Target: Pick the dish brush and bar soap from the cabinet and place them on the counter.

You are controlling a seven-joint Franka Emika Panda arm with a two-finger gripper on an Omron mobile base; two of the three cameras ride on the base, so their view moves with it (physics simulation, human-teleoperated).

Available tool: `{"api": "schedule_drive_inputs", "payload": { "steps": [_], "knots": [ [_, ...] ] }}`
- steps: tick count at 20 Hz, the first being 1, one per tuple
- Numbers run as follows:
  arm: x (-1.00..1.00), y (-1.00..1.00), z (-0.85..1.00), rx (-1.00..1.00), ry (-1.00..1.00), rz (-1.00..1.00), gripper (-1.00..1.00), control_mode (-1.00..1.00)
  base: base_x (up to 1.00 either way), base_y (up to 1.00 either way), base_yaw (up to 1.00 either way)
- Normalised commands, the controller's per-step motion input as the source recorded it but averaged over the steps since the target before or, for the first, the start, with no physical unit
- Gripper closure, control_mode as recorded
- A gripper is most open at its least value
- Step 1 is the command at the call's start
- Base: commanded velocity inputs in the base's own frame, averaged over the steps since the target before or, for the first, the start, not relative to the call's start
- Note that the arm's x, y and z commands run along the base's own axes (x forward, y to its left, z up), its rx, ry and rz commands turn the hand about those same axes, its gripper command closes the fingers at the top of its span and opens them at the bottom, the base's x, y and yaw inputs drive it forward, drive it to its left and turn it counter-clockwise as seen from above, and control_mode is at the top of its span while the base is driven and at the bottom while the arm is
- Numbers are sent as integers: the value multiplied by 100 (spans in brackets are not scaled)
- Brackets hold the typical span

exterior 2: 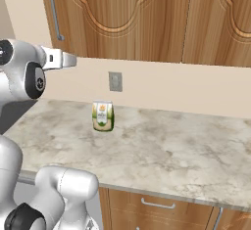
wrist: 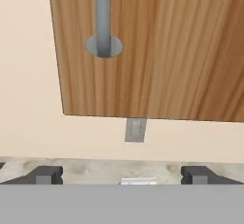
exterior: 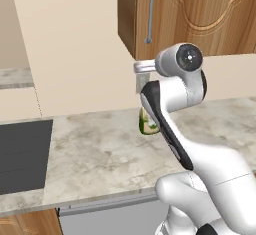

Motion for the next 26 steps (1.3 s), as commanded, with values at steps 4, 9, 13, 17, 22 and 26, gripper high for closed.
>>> {"api": "schedule_drive_inputs", "payload": {
  "steps": [4, 9, 13, 17, 22, 26],
  "knots": [
    [0, 0, 61, 4, -1, 13, -100, -100, 0, 0, 0],
    [0, 0, 55, 1, -2, 7, -100, -100, 0, 0, 0],
    [0, 5, 49, 0, -4, 1, -100, -100, 0, 0, 0],
    [21, 15, 21, -3, -1, 0, -100, -100, 0, 0, 0],
    [30, 20, 8, -6, 0, 0, -100, -100, 0, 0, 0],
    [35, 6, 0, -3, 0, 0, -100, -100, 0, 0, 0]
  ]
}}
